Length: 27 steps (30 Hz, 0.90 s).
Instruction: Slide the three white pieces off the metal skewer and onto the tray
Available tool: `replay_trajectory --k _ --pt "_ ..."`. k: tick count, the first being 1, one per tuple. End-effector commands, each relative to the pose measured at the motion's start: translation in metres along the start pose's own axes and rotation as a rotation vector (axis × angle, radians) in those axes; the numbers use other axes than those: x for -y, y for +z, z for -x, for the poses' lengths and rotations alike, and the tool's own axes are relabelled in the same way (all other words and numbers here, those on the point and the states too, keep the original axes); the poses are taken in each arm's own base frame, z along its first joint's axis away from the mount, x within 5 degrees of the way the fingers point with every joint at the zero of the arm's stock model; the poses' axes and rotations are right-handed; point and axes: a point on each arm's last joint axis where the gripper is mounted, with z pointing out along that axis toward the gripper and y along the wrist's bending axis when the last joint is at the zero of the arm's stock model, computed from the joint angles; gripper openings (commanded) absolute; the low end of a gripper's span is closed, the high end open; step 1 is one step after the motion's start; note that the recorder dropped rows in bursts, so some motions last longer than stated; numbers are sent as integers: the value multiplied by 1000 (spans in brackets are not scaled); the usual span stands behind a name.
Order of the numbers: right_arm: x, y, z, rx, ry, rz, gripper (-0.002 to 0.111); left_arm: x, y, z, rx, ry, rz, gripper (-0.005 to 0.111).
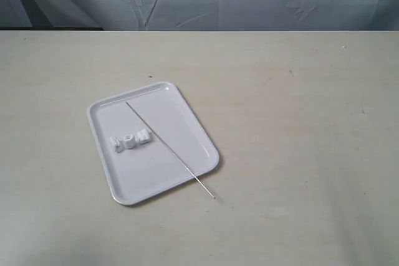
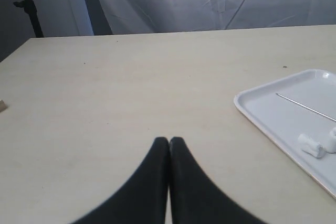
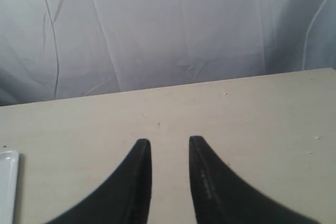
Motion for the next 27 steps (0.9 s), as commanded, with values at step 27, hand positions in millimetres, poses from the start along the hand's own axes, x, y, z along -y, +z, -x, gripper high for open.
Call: replay_trajectory --k 27 --pt "18 -2 -42 -138 -124 -159 25 0 0 -1 -1 -7 -3 0"
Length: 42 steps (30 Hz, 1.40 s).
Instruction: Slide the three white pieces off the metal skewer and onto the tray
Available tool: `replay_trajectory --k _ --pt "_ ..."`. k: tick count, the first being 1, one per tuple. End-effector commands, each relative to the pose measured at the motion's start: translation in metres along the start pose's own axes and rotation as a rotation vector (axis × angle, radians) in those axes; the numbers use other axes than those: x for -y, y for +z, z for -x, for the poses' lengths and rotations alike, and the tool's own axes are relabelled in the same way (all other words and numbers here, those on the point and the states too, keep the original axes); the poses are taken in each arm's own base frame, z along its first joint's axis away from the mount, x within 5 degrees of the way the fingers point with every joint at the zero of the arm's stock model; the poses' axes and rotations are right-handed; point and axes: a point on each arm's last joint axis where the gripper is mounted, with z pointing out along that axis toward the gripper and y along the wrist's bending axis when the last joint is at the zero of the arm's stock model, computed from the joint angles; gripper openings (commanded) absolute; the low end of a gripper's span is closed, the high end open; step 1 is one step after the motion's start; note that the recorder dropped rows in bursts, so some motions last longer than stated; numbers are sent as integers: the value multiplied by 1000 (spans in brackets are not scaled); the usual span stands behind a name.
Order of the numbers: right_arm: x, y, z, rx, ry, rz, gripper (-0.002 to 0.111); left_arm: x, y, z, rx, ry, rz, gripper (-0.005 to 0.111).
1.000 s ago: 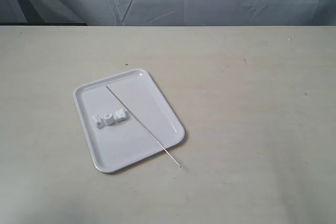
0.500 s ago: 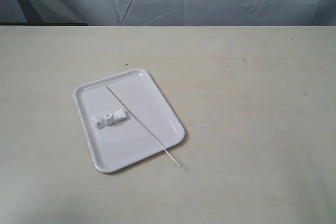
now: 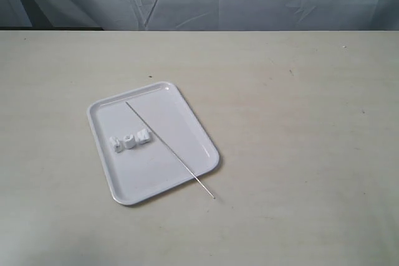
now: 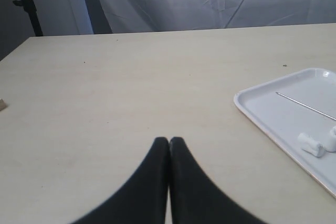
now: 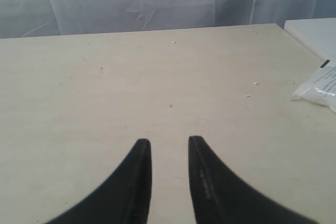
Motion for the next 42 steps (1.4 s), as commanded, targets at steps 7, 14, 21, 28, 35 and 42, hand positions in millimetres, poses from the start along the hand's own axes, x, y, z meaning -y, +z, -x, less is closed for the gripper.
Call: replay_trajectory --k 7,14,21,28,35,42 --pt "0 0 0 9 -8 -6 -1 0 0 -1 4 -7 -3 0" --pt "0 0 0 9 -7 -6 0 0 0 -1 4 -7 -3 0" --pt "0 0 0 9 7 -2 0 0 0 -1 4 -7 -3 0" --pt "0 0 0 9 7 -2 0 0 0 -1 4 -7 -3 0" --pt "0 0 0 9 7 -2 0 0 0 -1 4 -7 -3 0" --pt "0 0 0 9 15 1 0 0 0 -1 4 -7 -3 0"
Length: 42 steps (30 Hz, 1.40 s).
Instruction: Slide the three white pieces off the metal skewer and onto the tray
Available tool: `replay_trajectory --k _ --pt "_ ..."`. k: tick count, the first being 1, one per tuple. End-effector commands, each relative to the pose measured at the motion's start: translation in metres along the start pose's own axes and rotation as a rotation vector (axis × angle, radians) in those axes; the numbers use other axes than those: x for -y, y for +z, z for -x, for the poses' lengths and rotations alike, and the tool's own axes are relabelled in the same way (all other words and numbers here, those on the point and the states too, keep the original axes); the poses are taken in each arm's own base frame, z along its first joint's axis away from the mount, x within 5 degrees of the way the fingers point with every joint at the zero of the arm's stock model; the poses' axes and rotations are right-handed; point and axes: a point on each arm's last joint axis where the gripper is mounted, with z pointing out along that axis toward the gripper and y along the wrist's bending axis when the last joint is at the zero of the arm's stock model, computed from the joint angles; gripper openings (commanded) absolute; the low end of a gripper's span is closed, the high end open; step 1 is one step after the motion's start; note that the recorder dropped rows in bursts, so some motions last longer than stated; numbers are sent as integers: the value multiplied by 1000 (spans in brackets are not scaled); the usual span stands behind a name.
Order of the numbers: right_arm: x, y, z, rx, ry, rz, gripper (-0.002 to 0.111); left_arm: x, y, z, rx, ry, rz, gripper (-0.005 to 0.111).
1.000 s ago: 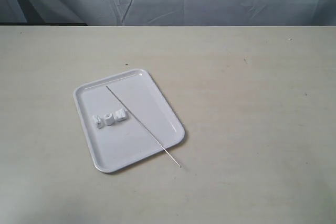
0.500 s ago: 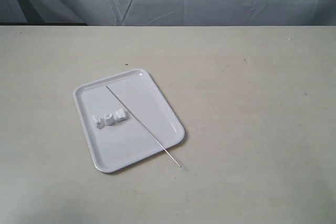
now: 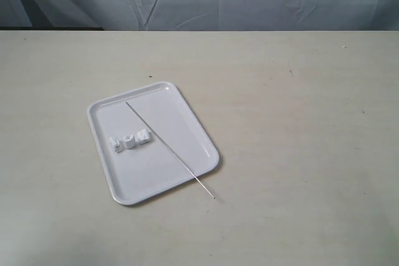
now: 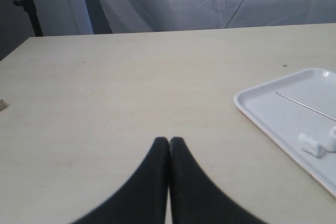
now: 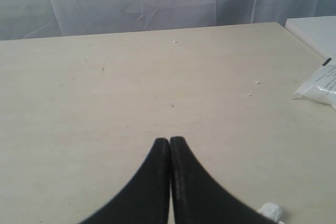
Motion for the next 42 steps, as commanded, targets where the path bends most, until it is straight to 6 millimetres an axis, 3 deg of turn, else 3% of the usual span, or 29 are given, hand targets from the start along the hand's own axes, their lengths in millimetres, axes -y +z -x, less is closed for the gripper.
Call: replay_trajectory --k 1,42 --pt "0 0 0 9 23 4 0 0 0 -1 4 -7 -3 0" --pt "0 0 0 6 26 4 0 0 0 -1 4 -7 -3 0"
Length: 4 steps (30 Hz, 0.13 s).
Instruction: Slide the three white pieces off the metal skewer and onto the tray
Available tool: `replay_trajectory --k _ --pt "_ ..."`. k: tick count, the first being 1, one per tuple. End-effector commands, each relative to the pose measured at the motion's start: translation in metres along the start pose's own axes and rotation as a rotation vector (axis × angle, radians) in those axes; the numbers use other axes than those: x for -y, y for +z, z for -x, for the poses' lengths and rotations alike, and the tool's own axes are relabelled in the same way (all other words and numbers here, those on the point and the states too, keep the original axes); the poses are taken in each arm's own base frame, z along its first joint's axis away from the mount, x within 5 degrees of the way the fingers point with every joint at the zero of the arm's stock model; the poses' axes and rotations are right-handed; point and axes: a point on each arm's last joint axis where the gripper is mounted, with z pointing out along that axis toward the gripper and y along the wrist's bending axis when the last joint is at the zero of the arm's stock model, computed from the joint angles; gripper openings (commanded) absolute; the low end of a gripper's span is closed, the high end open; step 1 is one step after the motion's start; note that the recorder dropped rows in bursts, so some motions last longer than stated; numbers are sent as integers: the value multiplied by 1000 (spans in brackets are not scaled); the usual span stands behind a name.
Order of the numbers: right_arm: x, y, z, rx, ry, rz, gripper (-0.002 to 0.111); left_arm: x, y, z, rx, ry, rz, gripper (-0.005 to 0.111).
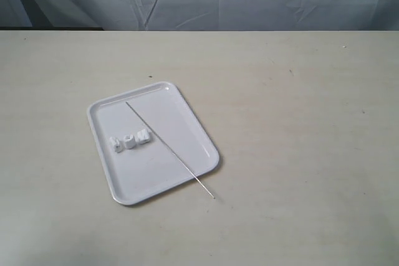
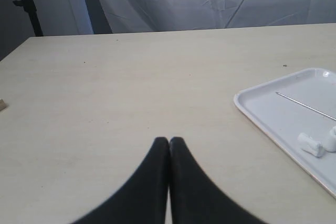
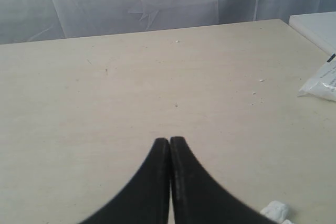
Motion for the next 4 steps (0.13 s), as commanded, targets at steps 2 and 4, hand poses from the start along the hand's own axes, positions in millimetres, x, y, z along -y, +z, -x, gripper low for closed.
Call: replay_trajectory --k 2,4 --pt "0 0 0 6 2 -3 0 0 0 -1 4 -7 -3 0" --pt "0 0 0 9 2 -3 0 0 0 -1 4 -7 -3 0"
